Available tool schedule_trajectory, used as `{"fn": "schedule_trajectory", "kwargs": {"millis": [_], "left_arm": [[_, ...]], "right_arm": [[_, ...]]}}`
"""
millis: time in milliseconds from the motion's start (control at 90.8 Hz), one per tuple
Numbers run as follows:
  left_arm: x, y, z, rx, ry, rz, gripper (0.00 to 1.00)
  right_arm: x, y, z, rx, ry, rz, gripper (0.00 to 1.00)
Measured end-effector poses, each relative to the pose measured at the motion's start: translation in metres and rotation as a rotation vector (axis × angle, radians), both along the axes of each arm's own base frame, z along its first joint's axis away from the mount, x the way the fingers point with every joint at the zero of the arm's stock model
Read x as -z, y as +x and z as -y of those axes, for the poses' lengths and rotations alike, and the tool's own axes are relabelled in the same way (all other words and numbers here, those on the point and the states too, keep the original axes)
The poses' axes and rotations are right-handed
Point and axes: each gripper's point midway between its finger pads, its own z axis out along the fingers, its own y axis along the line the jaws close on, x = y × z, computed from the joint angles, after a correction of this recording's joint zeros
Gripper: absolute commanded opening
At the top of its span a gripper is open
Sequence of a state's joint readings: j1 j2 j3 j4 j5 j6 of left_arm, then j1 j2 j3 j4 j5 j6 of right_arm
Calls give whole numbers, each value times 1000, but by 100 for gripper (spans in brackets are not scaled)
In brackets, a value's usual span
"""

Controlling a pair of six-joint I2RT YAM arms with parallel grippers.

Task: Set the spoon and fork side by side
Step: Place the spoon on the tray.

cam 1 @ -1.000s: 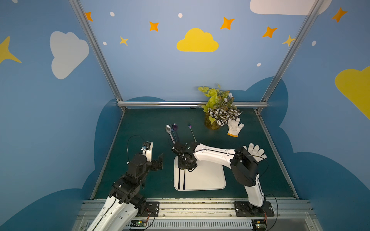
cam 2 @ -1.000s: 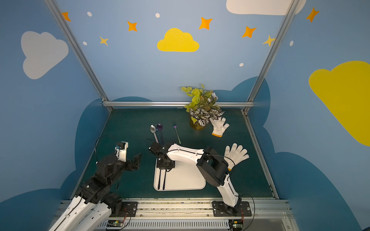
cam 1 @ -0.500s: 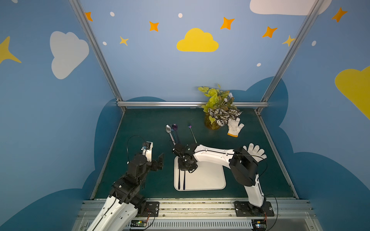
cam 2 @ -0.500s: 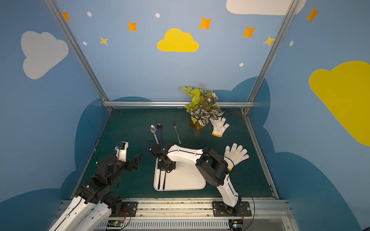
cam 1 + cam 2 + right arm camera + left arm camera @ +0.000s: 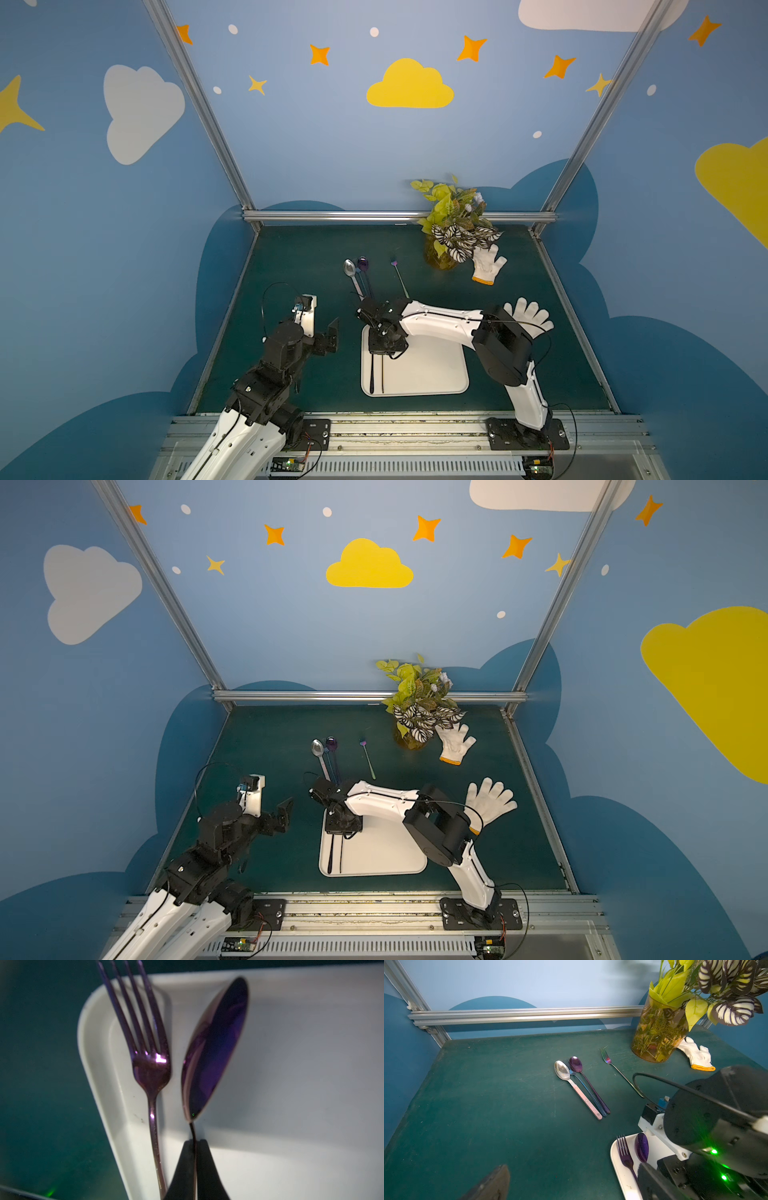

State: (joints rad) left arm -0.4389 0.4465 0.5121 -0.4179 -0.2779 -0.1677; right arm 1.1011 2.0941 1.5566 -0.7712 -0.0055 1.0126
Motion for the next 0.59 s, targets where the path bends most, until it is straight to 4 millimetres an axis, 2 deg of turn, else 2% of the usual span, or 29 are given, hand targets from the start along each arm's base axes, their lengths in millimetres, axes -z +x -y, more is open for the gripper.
{"fn": "schedule_trajectory", "kwargs": {"millis": [242,396,507,595], "left_arm": [[-2,0,-2,-7,-1,8,100],[-2,-1,-2,-7,-2,10,100],[-2,-1,-2,-7,-2,10,100],[-2,-1,-2,-7,-1,10,100]], "right_arm": [[-12,3,12,10,-80,24,0],[-26,7,7,11,-116,37,0],[-17,6,3,10,-162,20,0],[-3,4,8,14,-213,-5,0]]}}
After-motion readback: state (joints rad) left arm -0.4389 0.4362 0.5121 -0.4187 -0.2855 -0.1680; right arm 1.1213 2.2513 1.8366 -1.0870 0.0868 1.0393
